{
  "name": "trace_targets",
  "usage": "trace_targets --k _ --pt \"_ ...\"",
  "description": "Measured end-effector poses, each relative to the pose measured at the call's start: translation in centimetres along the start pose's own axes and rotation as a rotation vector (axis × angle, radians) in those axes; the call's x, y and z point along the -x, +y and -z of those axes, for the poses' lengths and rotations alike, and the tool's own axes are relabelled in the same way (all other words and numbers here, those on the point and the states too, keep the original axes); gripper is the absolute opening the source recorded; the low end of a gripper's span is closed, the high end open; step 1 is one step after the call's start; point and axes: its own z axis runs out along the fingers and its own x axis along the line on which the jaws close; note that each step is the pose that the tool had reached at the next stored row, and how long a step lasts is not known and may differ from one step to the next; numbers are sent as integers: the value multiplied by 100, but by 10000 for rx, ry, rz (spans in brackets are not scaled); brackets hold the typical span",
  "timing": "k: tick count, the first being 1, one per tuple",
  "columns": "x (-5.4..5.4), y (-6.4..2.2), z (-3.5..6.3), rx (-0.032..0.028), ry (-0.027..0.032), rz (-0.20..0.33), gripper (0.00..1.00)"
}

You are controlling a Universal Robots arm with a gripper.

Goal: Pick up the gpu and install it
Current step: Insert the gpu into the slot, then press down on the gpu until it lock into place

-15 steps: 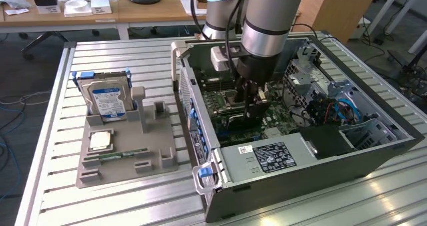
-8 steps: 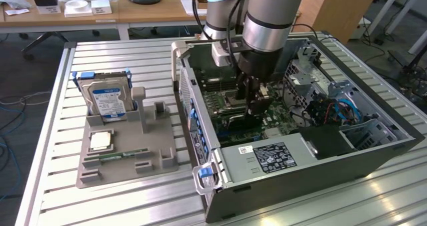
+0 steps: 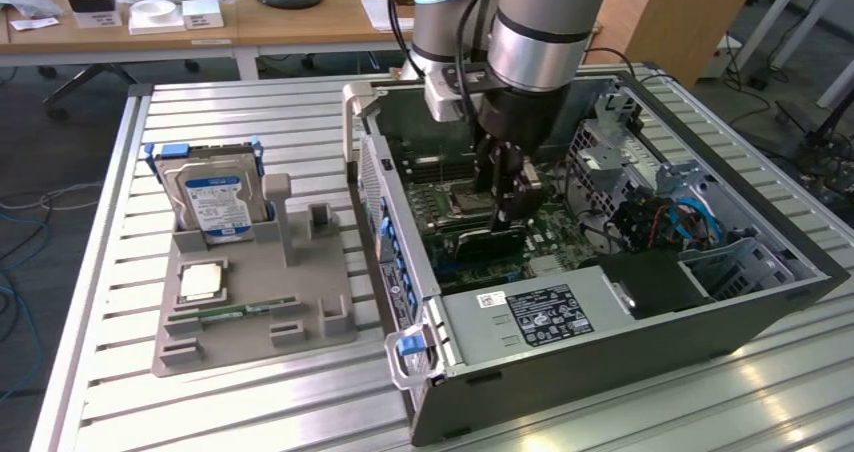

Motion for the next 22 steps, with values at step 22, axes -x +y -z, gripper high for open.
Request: trace_targets --k 22 --pt "3 -3 123 -3 0 1 64"
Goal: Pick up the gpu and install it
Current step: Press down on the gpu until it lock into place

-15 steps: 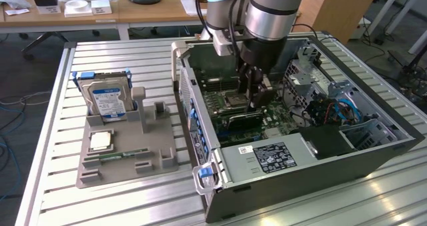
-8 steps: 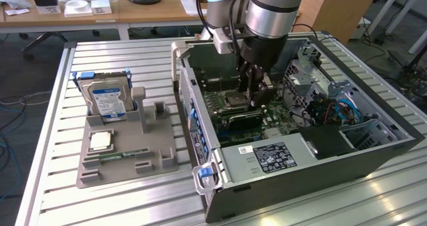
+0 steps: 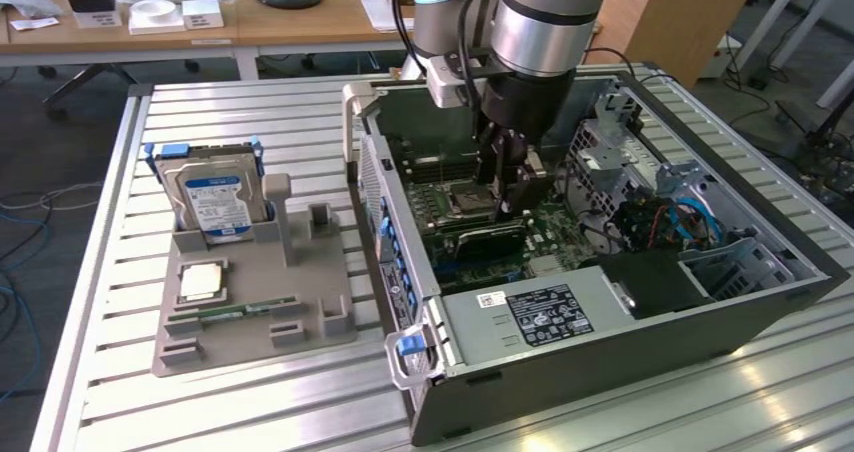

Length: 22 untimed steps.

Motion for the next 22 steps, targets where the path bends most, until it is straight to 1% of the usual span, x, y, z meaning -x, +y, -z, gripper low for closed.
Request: trace_targets --k 3,4,5,6,9,10,12,14,16,17,22 --pt "0 0 0 0 0 0 64" --pt "0 0 0 1 -1 0 62" --pt "0 0 0 0 0 0 56" --pt "0 0 0 0 0 0 56" --pt "0 0 0 0 0 0 38" --pt "0 0 0 0 0 0 38" --pt "0 0 0 0 0 0 26" --pt "0 0 0 0 0 0 26" --pt "0 0 0 0 0 0 15" --pt "0 0 0 0 0 0 11" --pt "0 0 0 1 0 0 11"
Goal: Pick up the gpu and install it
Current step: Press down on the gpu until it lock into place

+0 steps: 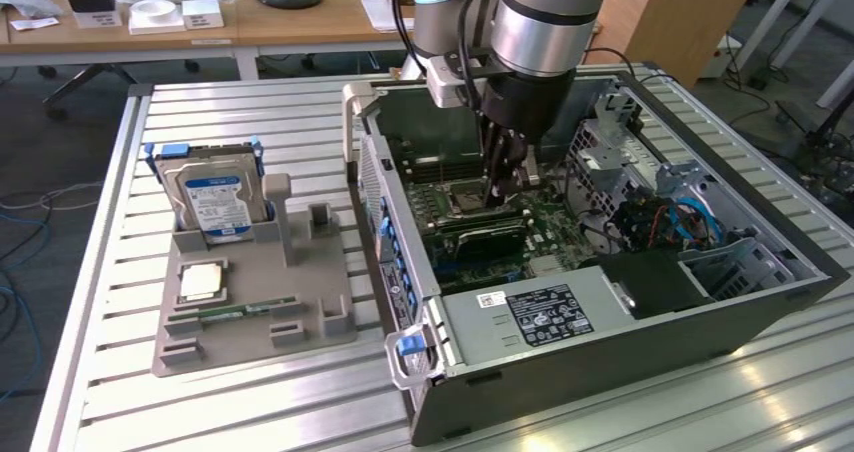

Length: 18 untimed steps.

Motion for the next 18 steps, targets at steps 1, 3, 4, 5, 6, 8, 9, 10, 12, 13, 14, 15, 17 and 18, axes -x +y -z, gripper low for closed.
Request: trace_targets --k 1,3,4,5,6,8,9,10,12,13,14,15,17,18 --pt "0 0 0 0 0 0 11" --pt "0 0 0 0 0 0 11" --pt "0 0 0 0 0 0 11" --pt "0 0 0 0 0 0 11" --pt "0 0 -5 -1 0 0 11" --pt "-1 1 -37 0 0 1 11" --pt "-1 1 -57 0 -1 1 11" --pt "-1 1 -75 0 0 0 11" --pt "-2 2 -111 -1 -2 1 11" --pt "-2 3 -121 0 -1 0 11" --pt "-2 3 -121 1 1 0 11" --pt "-2 3 -121 0 1 0 11" --pt "-2 3 -121 0 1 -1 11" --pt "4 4 -125 -2 -1 -3 11"
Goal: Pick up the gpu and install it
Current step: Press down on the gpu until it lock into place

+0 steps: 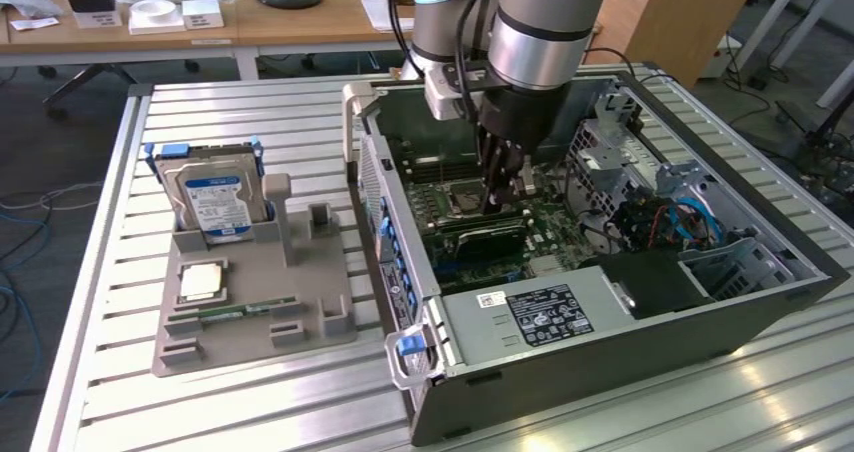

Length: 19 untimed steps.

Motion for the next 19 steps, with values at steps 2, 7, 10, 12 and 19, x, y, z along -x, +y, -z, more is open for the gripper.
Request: trace_targets --k 2,7,10,12,19 --pt "20 1 -5 1 2 3 11" --pt "43 3 -41 2 1 3 11" --pt "49 4 -61 2 2 4 11" --pt "49 4 -61 2 3 3 11" --pt "49 5 -89 2 2 3 11"
